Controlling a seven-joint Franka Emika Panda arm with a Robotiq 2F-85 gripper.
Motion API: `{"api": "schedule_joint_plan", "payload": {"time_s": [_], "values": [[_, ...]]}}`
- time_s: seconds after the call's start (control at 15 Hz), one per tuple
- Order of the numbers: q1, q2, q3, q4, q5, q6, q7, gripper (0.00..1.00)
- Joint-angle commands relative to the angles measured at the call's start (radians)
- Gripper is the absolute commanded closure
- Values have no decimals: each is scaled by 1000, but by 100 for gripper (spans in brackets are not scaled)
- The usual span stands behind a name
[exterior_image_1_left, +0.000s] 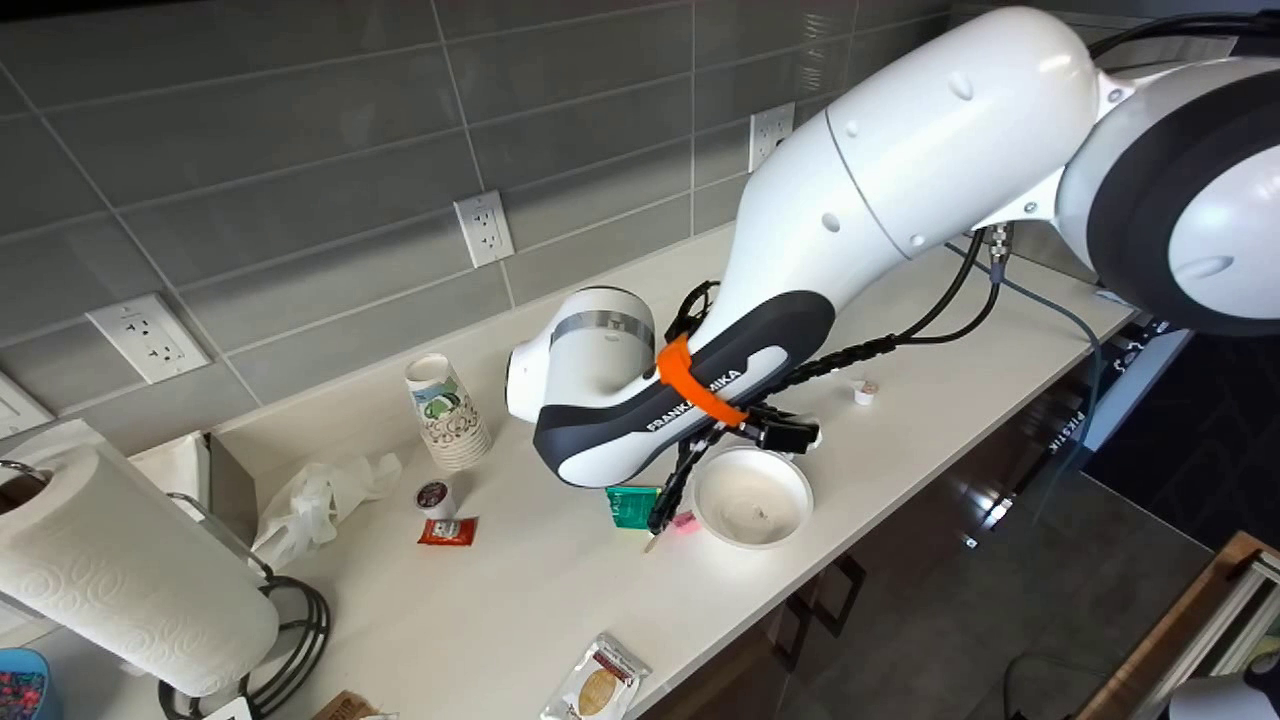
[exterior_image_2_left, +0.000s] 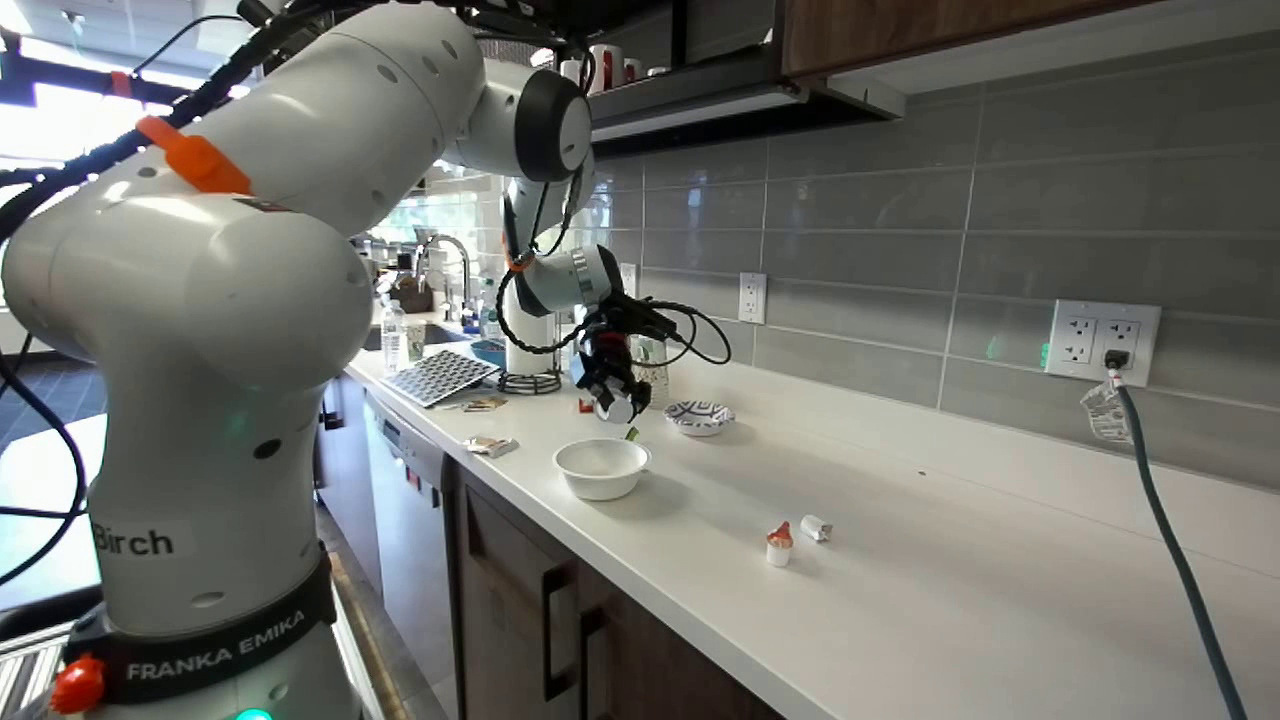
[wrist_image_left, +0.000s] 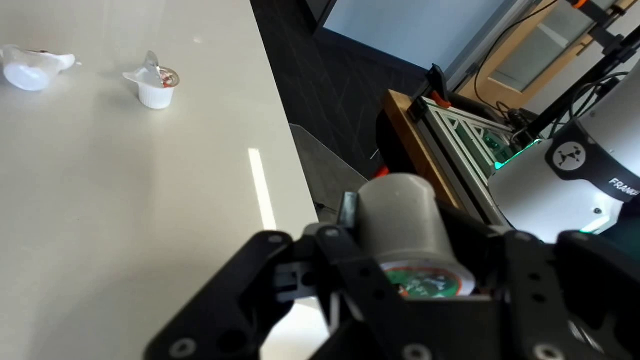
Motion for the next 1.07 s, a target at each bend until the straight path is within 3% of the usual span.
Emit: {"api": "schedule_joint_plan", "payload": {"time_s": [0.0, 1.0], "values": [[5, 12, 22, -1, -54, -7, 27, 87], [57, -58, 91, -171, -287, 36, 339, 87]]}}
